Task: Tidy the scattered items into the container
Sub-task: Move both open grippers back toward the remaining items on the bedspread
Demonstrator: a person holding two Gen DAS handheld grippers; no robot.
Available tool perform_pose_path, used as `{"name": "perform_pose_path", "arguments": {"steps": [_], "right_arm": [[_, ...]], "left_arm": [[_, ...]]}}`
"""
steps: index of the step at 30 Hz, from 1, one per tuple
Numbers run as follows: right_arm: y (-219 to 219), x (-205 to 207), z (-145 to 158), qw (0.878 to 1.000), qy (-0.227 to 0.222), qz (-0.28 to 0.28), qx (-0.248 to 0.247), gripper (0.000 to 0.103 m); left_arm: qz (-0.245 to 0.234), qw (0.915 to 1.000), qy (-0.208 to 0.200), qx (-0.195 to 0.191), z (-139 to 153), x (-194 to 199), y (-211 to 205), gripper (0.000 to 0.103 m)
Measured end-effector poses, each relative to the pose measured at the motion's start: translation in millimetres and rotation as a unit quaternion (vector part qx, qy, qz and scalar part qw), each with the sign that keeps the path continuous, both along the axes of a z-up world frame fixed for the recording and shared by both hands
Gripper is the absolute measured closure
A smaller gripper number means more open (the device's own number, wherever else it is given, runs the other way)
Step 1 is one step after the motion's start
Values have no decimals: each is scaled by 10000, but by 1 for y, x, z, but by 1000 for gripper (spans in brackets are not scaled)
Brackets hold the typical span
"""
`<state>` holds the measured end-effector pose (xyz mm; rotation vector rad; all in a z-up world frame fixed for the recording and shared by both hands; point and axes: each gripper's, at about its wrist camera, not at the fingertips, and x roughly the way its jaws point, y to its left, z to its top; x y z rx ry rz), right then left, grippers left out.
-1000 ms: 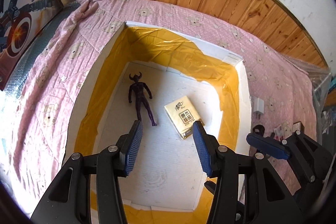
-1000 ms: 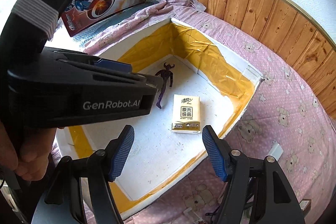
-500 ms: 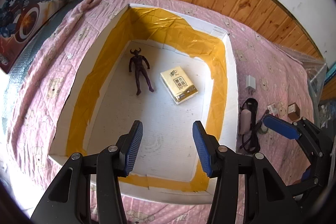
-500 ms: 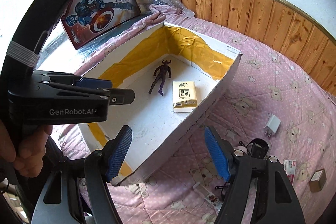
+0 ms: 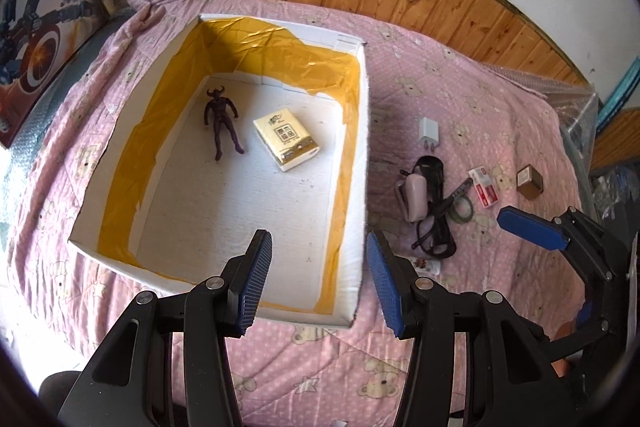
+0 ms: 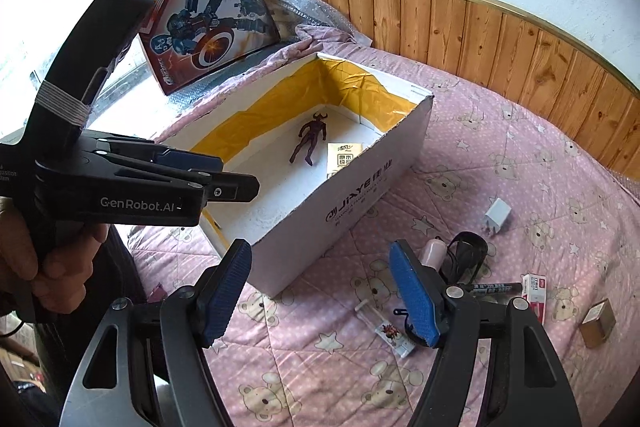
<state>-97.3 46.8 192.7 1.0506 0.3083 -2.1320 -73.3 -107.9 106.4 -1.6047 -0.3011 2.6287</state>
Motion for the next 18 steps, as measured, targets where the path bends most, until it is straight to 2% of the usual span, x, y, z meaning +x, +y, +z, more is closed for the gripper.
{"name": "perform_pose_path", "arguments": {"steps": [8,18], "right_arm": [[45,14,-3,9997,-31,-164,-168,30],[106,20,-19,9950,-300,-721,-629,30]], "left_arm": [[-319,9995,18,-43,8,12,36,51],[-654,9978,-96,-48,-1,22,78,51]]}}
